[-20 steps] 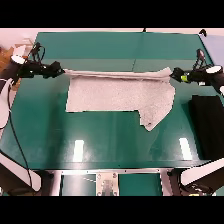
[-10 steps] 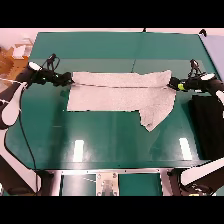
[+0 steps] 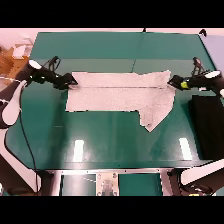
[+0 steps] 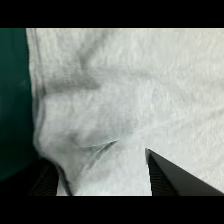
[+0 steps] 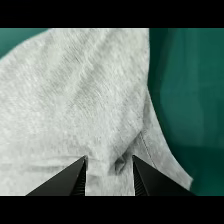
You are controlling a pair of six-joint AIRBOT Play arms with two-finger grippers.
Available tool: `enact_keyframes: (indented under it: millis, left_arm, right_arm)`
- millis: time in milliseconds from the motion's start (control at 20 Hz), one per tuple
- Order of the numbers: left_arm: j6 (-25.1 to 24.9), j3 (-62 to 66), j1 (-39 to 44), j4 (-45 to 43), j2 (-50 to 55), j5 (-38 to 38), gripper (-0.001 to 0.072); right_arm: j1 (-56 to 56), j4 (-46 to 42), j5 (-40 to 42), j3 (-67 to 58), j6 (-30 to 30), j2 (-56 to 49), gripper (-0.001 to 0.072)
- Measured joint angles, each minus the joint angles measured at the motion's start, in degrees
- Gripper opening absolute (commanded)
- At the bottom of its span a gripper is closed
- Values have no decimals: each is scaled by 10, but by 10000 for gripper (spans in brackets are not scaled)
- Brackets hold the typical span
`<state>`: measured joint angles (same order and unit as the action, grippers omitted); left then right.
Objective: Fold the shirts.
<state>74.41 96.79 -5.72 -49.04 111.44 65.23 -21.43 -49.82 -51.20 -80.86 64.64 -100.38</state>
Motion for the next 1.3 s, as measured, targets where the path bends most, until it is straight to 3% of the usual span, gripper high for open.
enact_keyframes:
  millis: [100, 250, 450, 700, 1000, 1050, 1100, 1150, 1250, 1300]
  left_arm:
    - [25, 32, -19, 6, -12, 56, 585]
    - [53, 34, -56, -4, -46, 135, 585]
    - [69, -102, -78, -34, -134, 175, 585]
    - [74, -337, -83, -28, -238, 93, 585]
    - [77, -454, -30, 42, -271, -69, 583]
    - [84, -460, -10, 54, -272, -103, 437]
    - [93, -465, 9, 56, -271, -130, 346]
    - [102, -468, 24, 56, -271, -153, 345]
    - [118, -471, 47, 61, -270, -193, 309]
    - [127, -472, 55, 60, -270, -205, 51]
  right_arm:
    - [-26, -3, -39, -6, 17, 23, 277]
    - [-72, -3, -87, 41, 36, 78, 280]
    - [-132, 4, -109, 189, 43, 173, 294]
    - [-178, 48, -99, 350, 33, 258, 292]
    - [-179, 81, -87, 433, 24, 281, 293]
    - [-177, 85, -84, 439, 23, 283, 293]
    - [-173, 87, -82, 444, 23, 283, 293]
    - [-172, 89, -80, 447, 23, 284, 305]
    - [-169, 94, -76, 452, 23, 285, 432]
    - [-168, 96, -75, 453, 23, 285, 432]
